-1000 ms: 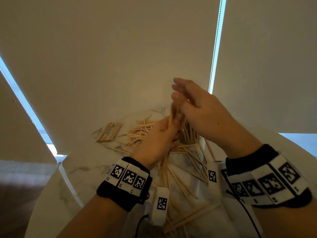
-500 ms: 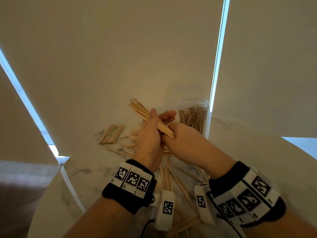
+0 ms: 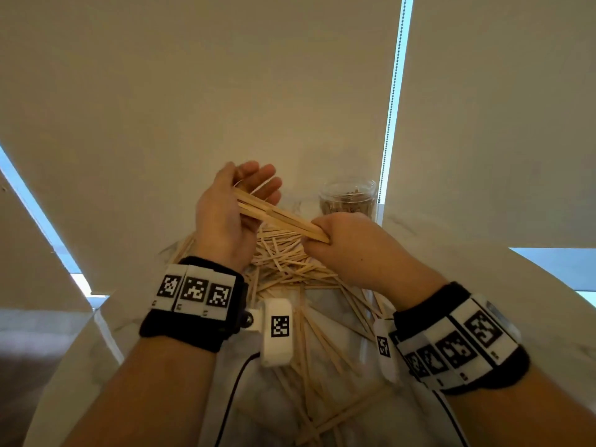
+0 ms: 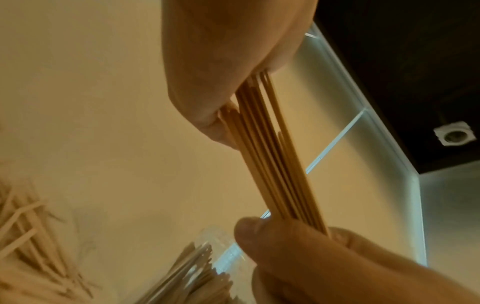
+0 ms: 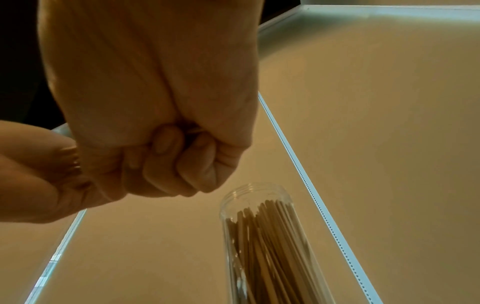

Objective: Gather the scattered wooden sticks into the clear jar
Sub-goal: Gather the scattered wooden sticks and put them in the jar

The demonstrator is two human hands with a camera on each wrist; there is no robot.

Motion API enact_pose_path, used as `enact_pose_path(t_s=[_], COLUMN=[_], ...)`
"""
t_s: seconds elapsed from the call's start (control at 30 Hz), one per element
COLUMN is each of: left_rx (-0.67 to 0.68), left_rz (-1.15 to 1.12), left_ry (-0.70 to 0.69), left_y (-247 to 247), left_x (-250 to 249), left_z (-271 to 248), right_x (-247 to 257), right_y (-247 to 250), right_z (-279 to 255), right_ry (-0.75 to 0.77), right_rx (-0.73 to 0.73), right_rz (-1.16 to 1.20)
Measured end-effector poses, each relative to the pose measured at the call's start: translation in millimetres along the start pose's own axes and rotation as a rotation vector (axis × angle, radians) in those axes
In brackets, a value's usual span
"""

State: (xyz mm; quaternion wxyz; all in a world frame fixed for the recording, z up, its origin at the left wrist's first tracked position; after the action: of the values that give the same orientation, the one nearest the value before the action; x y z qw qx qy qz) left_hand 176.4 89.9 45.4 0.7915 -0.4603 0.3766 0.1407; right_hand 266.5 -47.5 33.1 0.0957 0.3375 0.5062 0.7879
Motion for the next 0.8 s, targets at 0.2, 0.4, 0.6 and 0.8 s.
enact_pose_path(t_s=[0.2,0.4,0.6,0.8], left_rx=[0.362,0.358,0.542,0.507], left_rz=[0.368,0.72,0.922,1.081], left_ry=[0.161,-0.057,-0.313,-0.505], left_y=[-24,-26,-41,-33], left_x=[26,20,22,18], left_z=[-15,-13,-34,-21], right_x=[-13,-21,-26,-20], right_y=[12,14,4,18], right_z=[2,4,4,5], right_ry=[-0.051,-0.121,-0.188,-0.113], right_rx=[-0.083,-0.028,-0.079,-0.234], right_rz=[-0.085,-0.17,-0.227,-0.221])
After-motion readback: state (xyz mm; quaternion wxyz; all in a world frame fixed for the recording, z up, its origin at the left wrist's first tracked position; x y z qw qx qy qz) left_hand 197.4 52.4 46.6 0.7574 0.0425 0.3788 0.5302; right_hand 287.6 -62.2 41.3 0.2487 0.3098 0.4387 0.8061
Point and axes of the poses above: each hand's wrist, its own z-axis towards the middle knuckle, its own y-axis out of the back of the hand, x = y × z, the point moved 4 cm from there along z, towards the middle knuckle, and after that the axes turned 14 degrees about -y, right-handed, at the moved point
